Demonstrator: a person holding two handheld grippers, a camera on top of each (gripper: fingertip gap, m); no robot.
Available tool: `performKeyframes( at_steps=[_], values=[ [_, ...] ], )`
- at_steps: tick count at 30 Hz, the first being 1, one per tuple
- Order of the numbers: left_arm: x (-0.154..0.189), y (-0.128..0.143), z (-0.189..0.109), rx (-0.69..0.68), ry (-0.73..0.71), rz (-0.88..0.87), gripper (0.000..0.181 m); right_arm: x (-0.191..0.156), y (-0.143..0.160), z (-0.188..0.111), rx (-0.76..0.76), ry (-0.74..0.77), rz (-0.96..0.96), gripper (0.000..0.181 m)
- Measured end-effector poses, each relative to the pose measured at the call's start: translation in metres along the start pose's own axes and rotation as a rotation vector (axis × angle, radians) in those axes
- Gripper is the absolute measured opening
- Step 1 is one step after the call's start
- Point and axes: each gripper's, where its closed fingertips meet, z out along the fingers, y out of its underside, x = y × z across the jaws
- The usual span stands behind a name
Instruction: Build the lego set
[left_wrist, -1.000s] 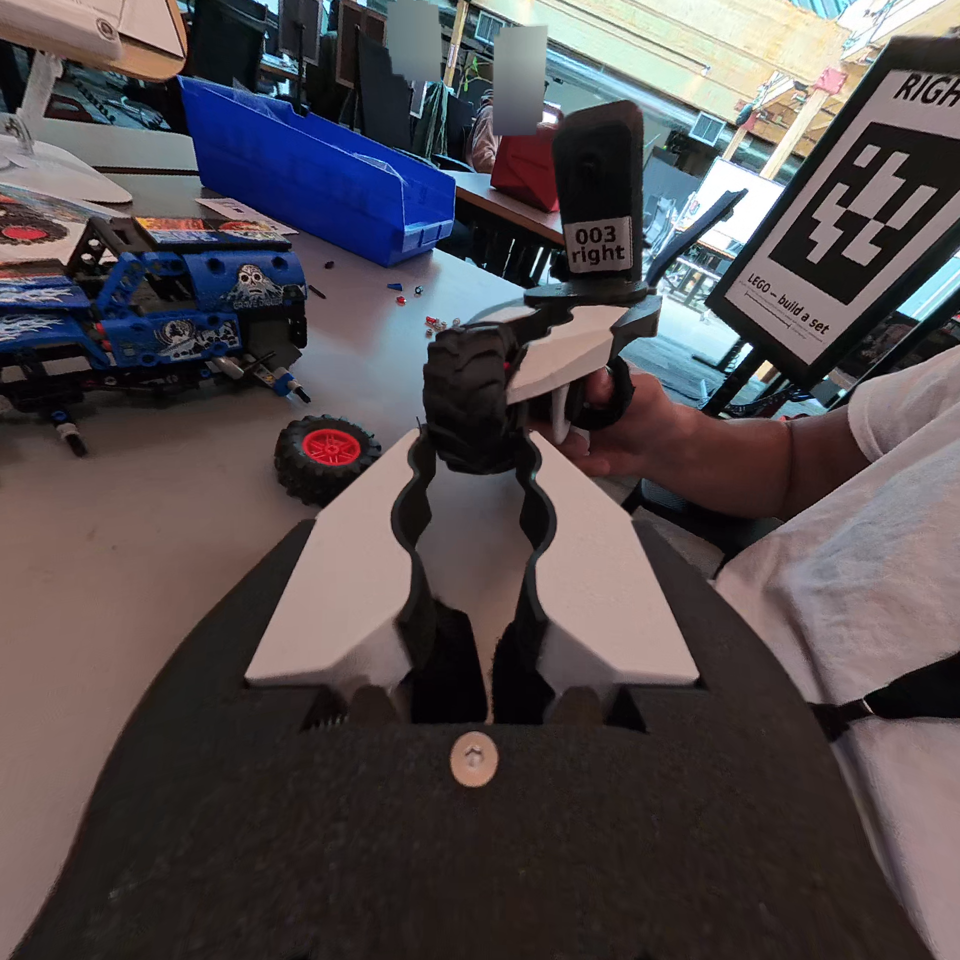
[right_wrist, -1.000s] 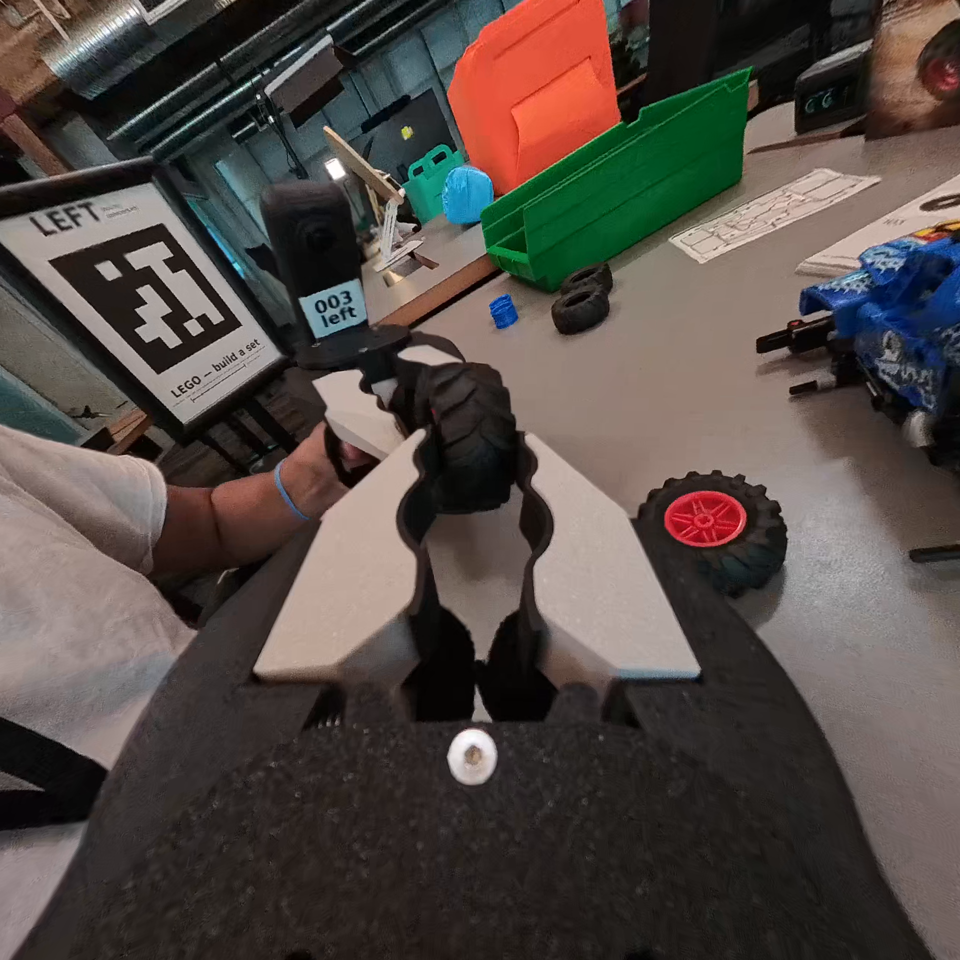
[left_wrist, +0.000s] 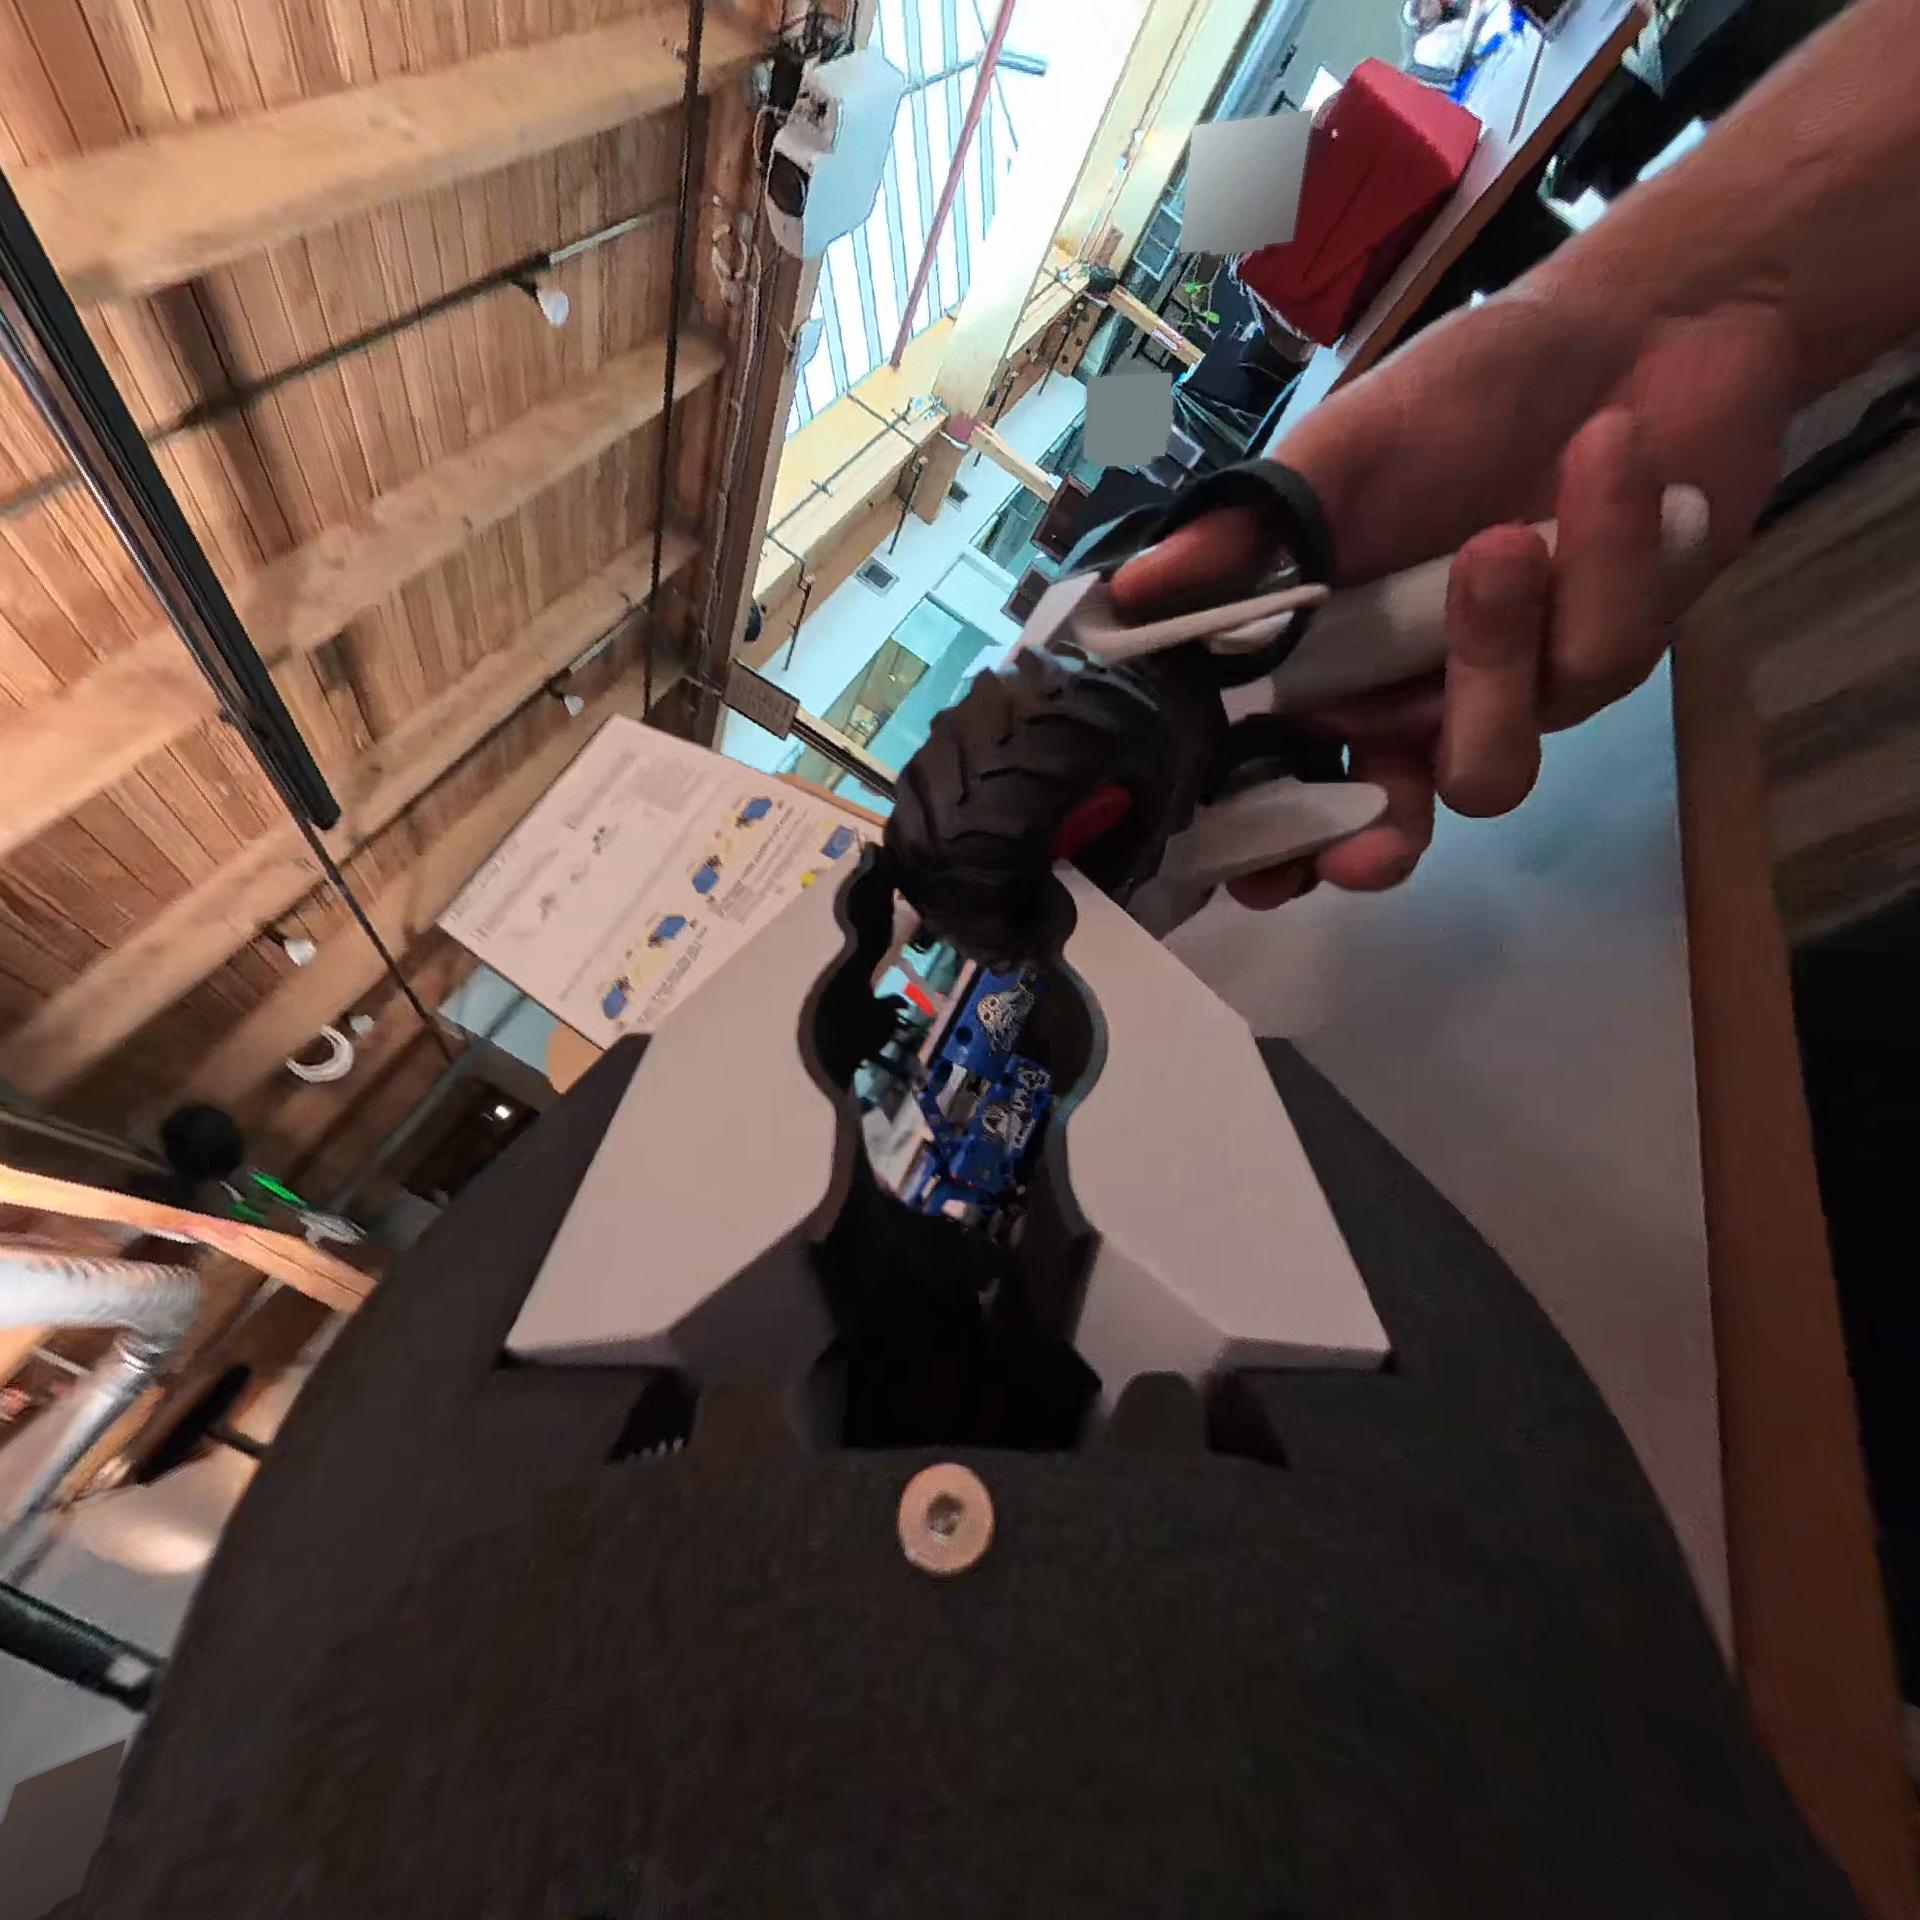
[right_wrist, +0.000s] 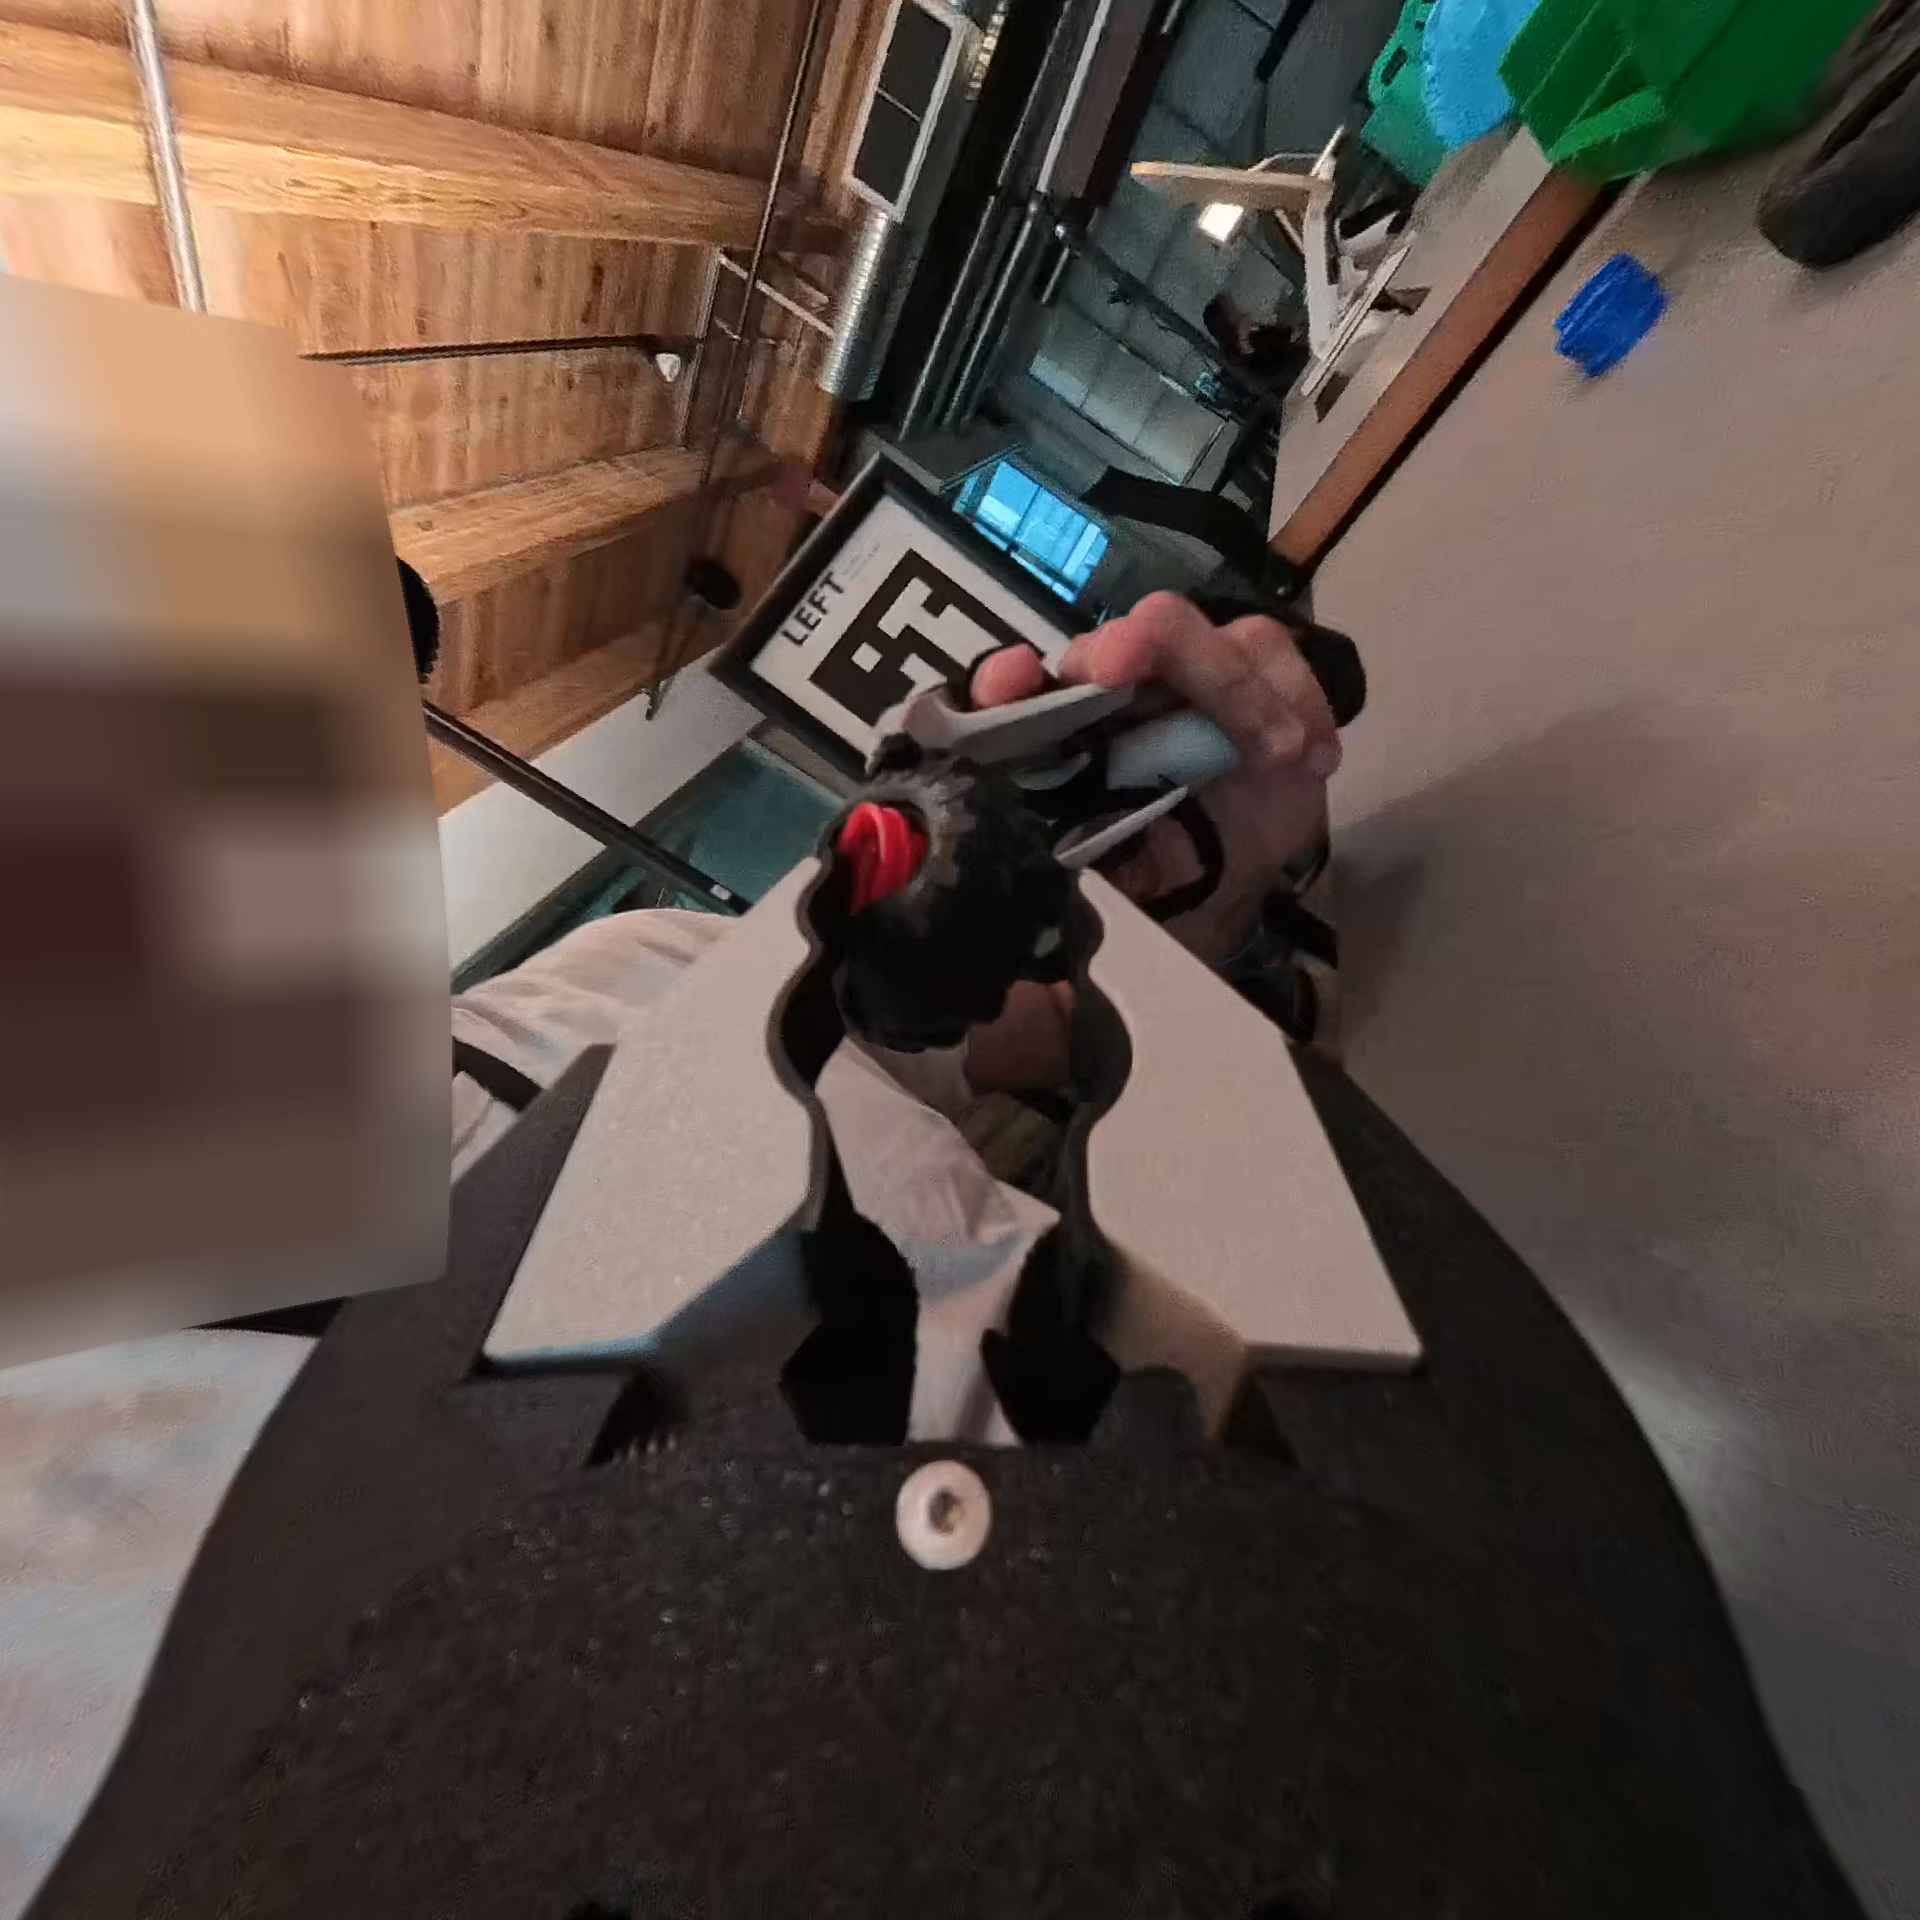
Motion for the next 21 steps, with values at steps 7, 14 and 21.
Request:
performKeyframes(
  at_steps=[7, 14, 21],
  values=[
    [0.019, 0.034, -0.001, -0.222, 0.069, -0.082, 0.018, 0.017, -0.017, -0.019, 0.096, 0.19, -0.207, 0.032],
    [0.02, 0.014, 0.001, -0.128, 0.399, -1.24, 0.043, 0.025, -0.027, -0.033, 0.035, 0.542, -0.695, 0.031],
    [0.024, 0.014, 0.007, -0.123, 0.438, -1.346, 0.035, 0.025, -0.019, -0.026, -0.025, 0.626, -0.843, 0.031]
  ],
)
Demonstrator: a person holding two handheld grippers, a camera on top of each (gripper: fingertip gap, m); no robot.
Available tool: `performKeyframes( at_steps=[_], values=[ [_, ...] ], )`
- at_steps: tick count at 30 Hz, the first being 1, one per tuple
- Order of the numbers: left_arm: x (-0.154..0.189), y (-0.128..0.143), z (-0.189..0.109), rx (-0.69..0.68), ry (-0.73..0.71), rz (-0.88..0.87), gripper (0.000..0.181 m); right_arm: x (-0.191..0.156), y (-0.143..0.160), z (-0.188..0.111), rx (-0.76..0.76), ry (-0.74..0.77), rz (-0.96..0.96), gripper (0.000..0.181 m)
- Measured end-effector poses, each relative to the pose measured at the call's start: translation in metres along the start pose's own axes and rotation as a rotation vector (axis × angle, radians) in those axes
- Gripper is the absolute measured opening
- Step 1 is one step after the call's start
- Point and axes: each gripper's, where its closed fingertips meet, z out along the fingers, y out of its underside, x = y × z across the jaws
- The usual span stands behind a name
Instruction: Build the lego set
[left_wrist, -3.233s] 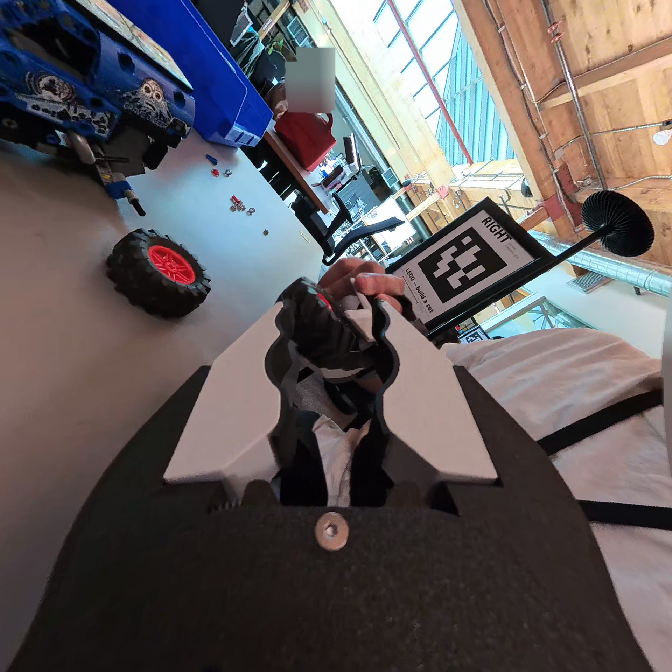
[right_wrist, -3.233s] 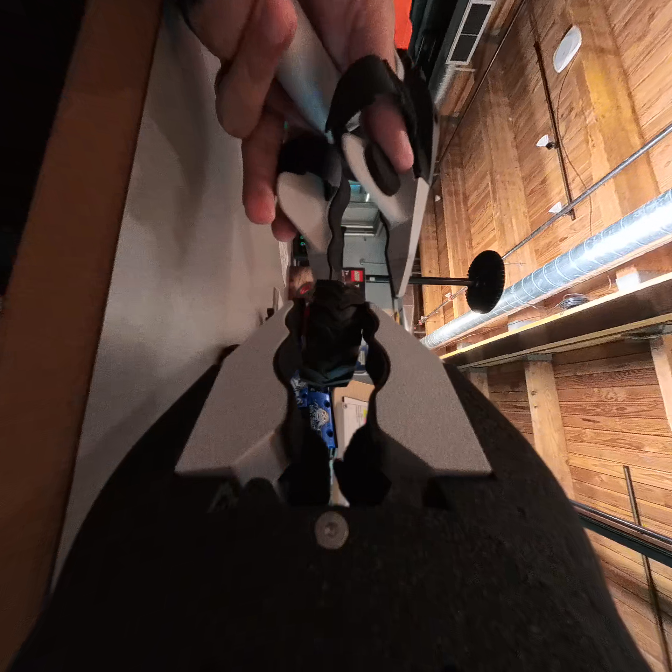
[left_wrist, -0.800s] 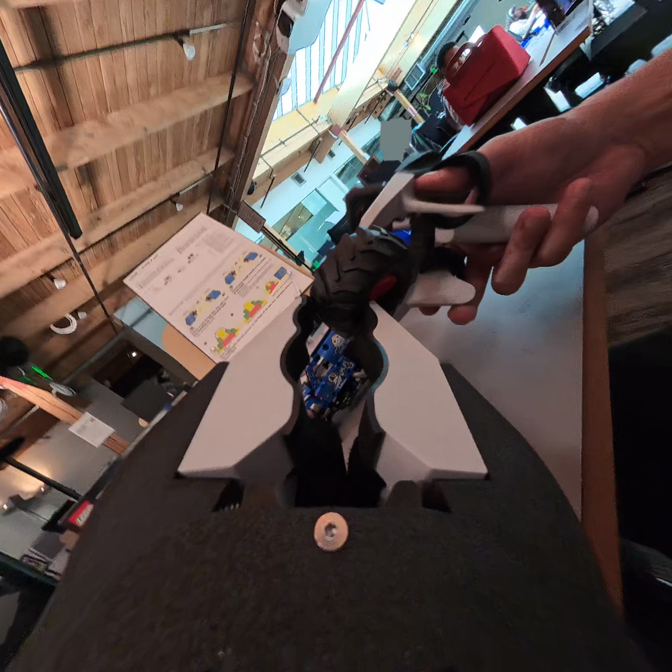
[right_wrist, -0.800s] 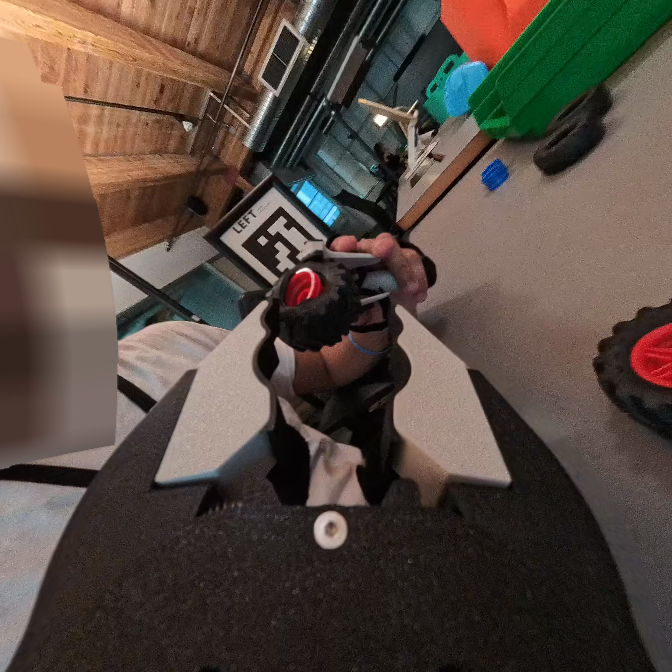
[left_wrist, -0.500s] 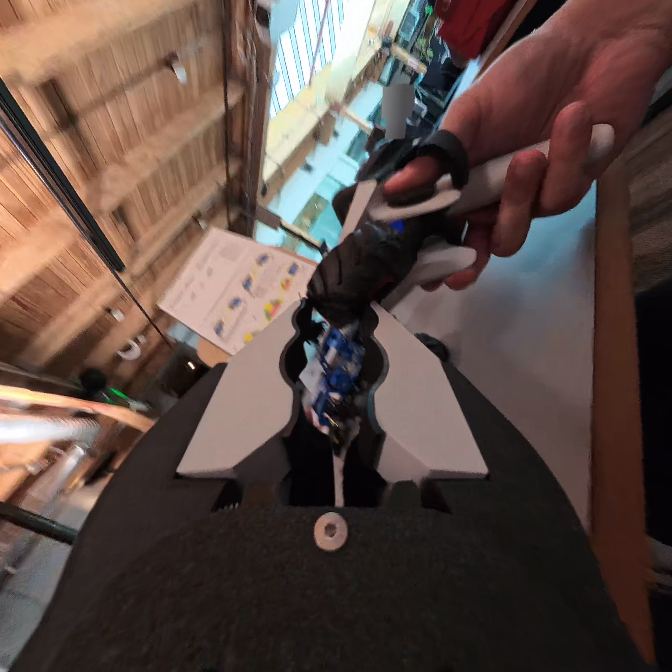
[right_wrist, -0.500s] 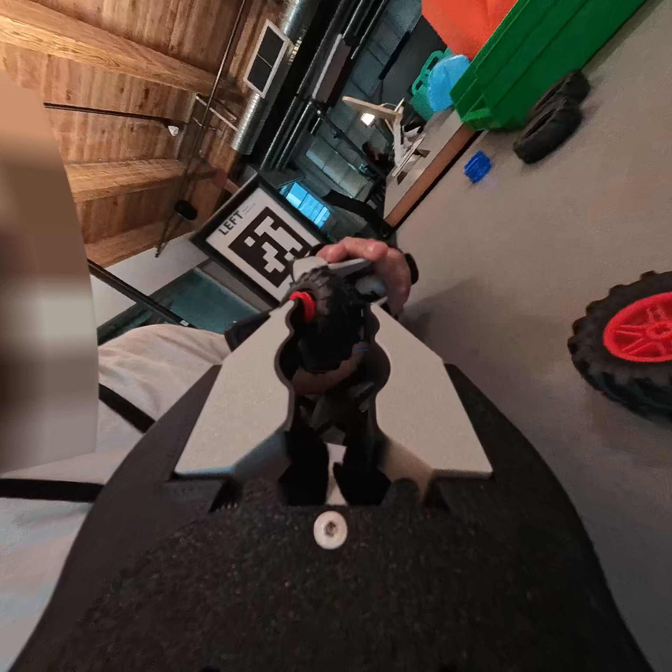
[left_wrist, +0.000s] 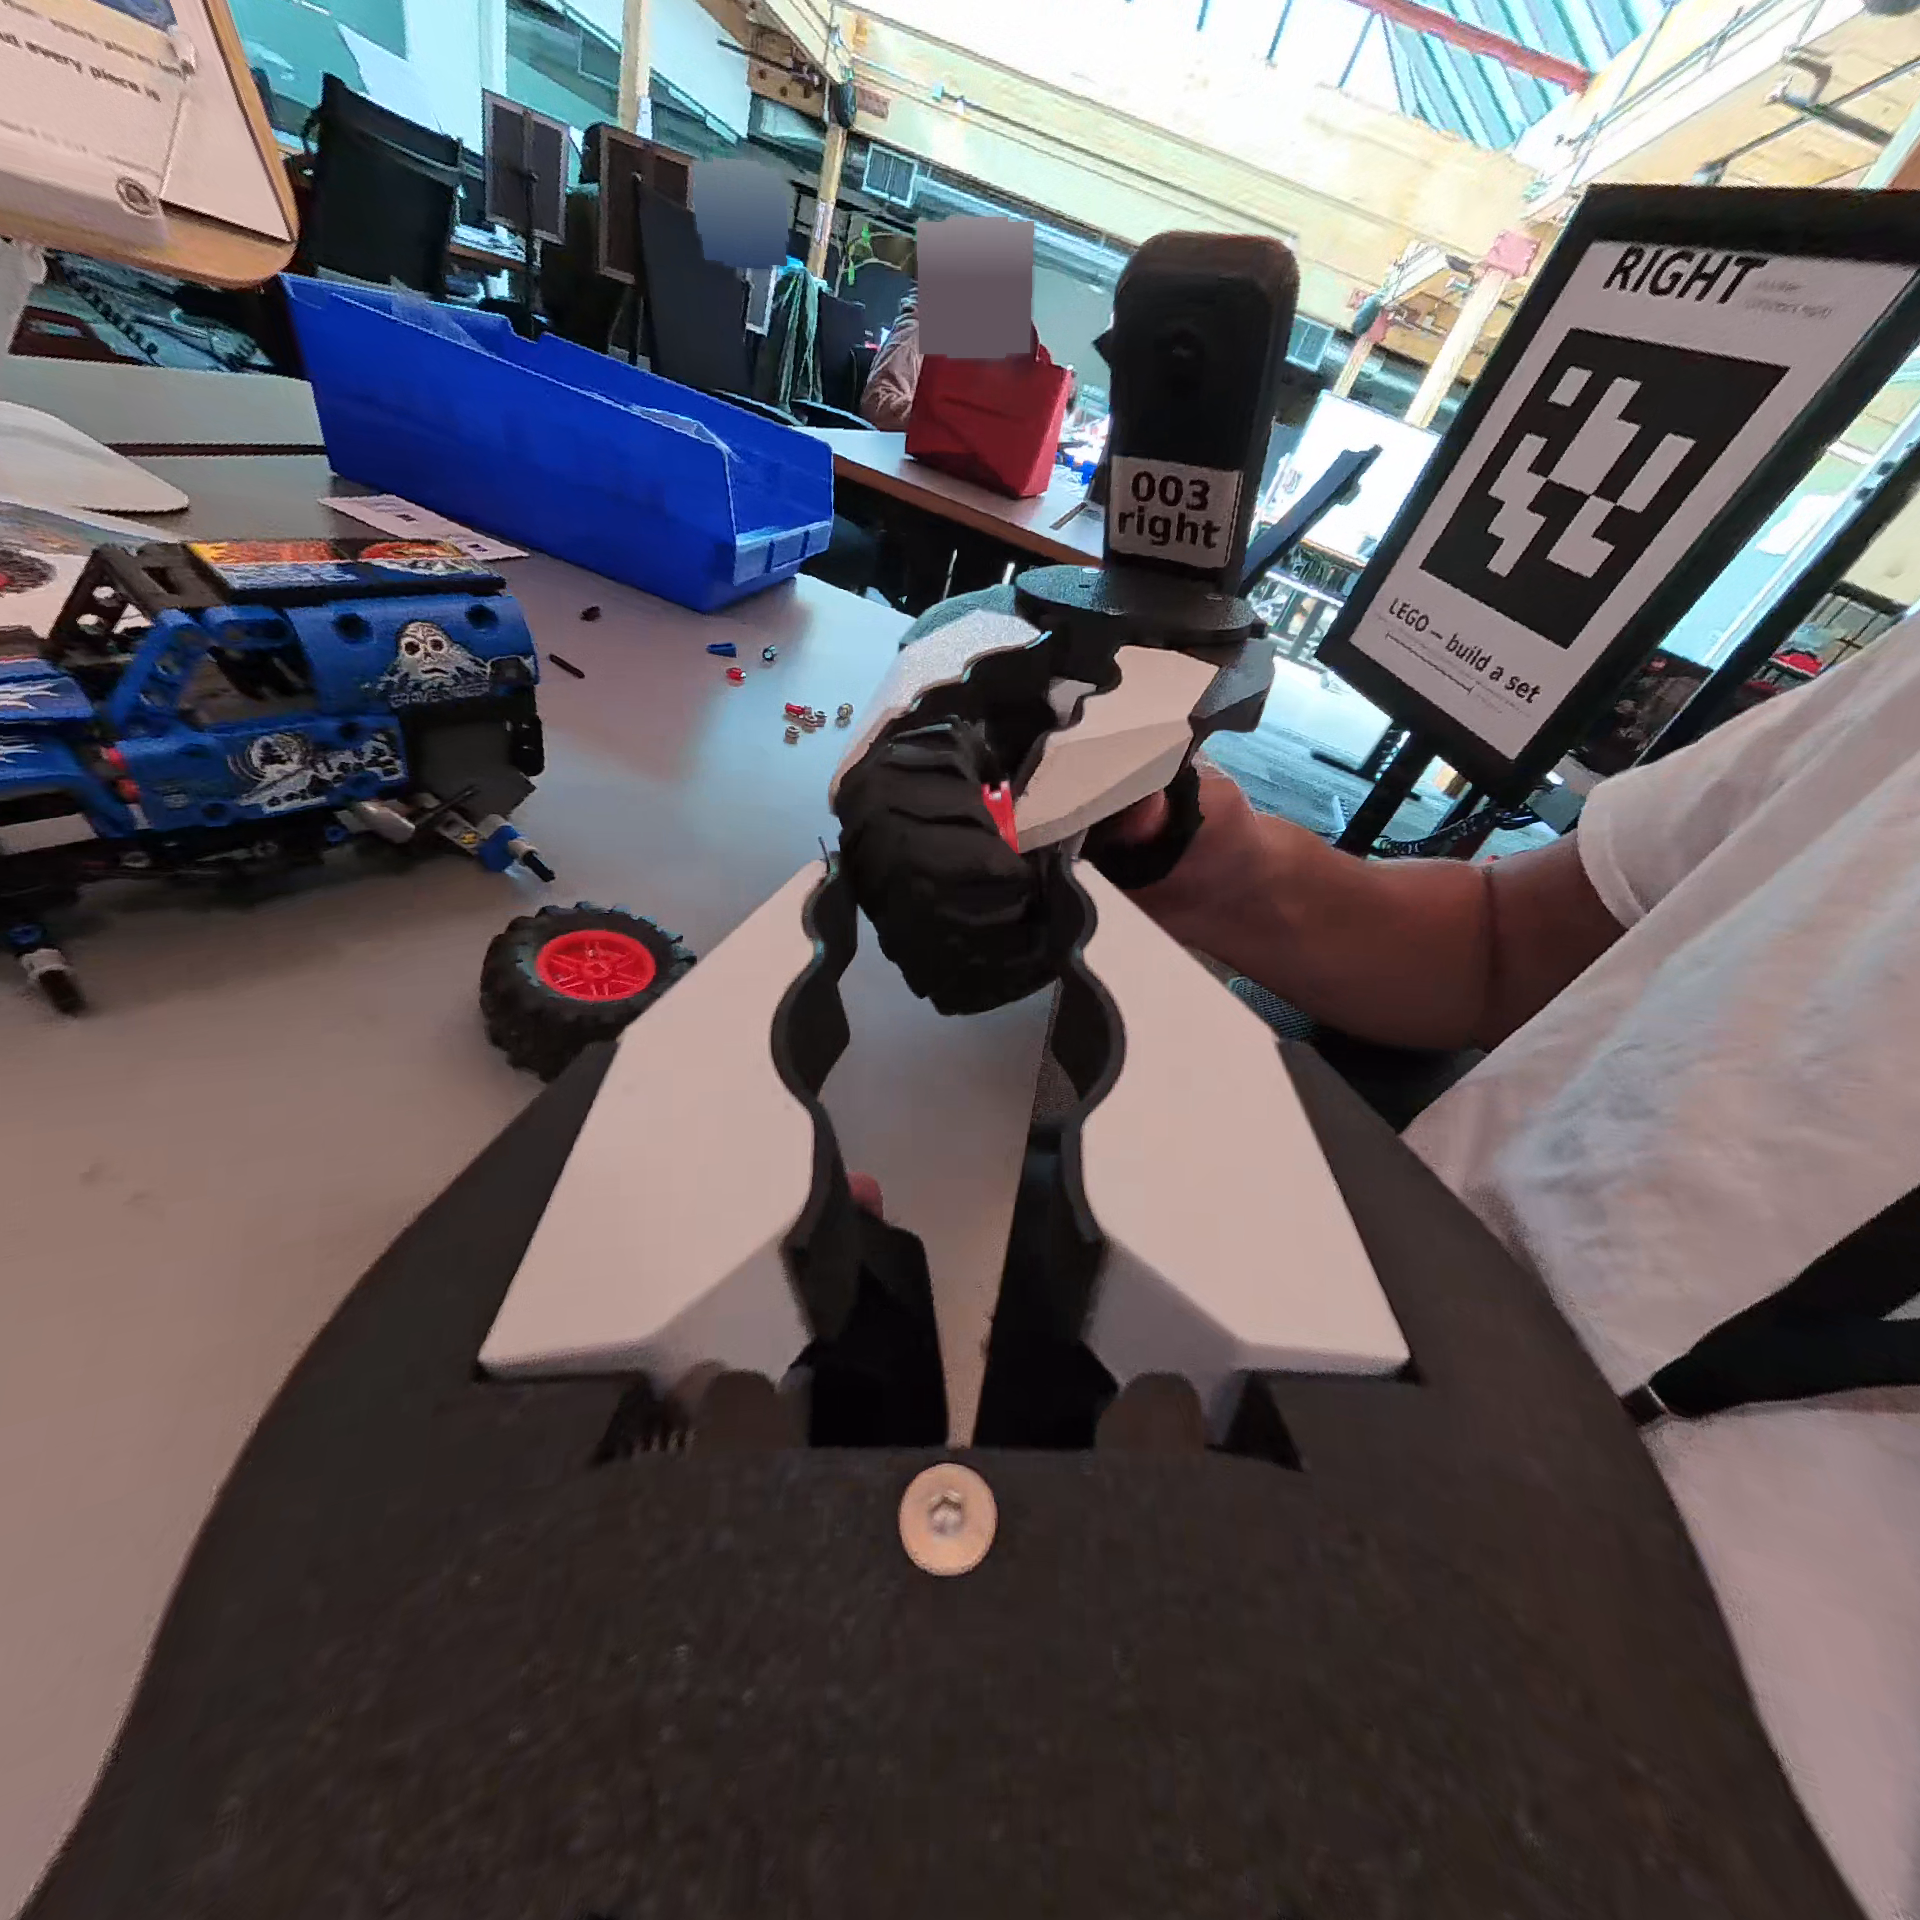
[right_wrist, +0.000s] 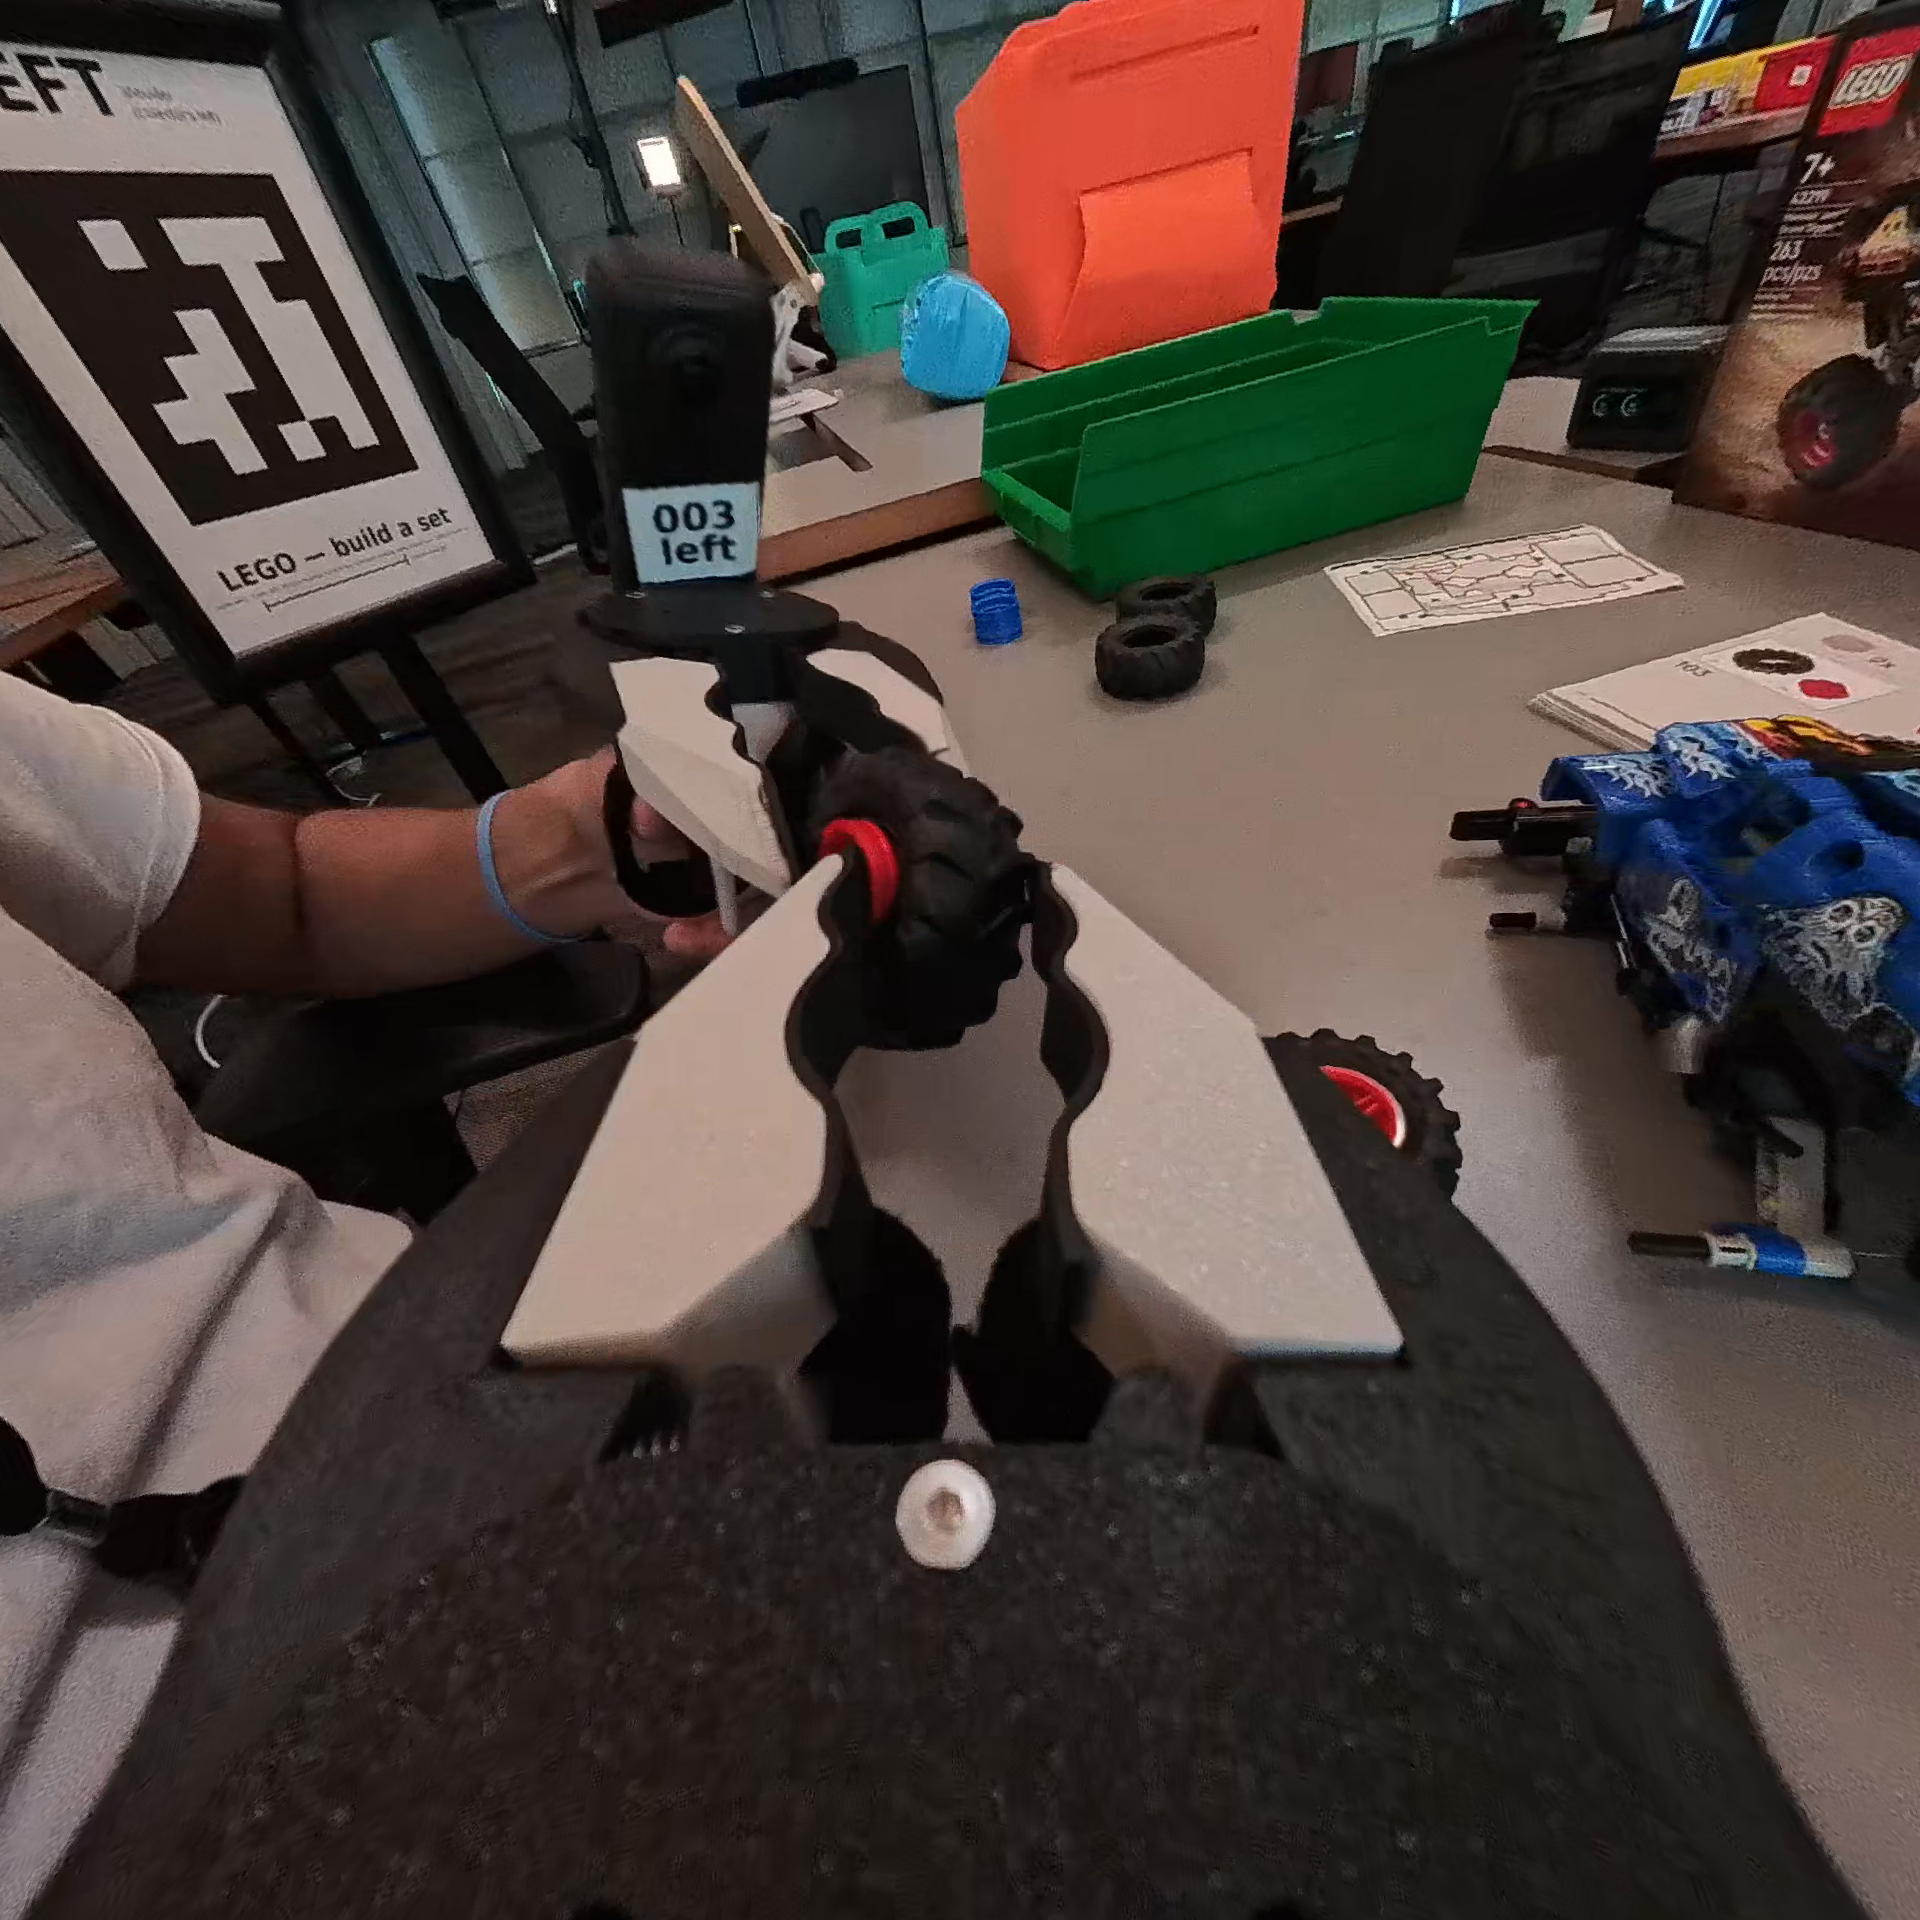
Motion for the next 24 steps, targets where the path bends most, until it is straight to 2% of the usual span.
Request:
performKeyframes(
  at_steps=[2, 9, 20, 24],
  values=[
    [-0.002, -0.001, 0.0, 0.001, -0.03, 0.028, 0.033, 0.001, 0.003, 0.001, -0.025, 0.0, 0.017, 0.03],
    [-0.016, 0.005, 0.0, -0.045, -0.264, 0.333, 0.029, 0.009, 0.012, 0.007, -0.099, 0.128, -0.05, 0.023],
    [-0.029, 0.005, 0.0, -0.087, -0.445, 0.563, 0.028, 0.02, 0.011, 0.004, -0.14, 0.287, -0.163, 0.023],
    [-0.027, 0.004, -0.002, -0.089, -0.359, 0.398, 0.032, 0.021, 0.007, 0.004, -0.052, 0.248, -0.088, 0.026]
  ],
)
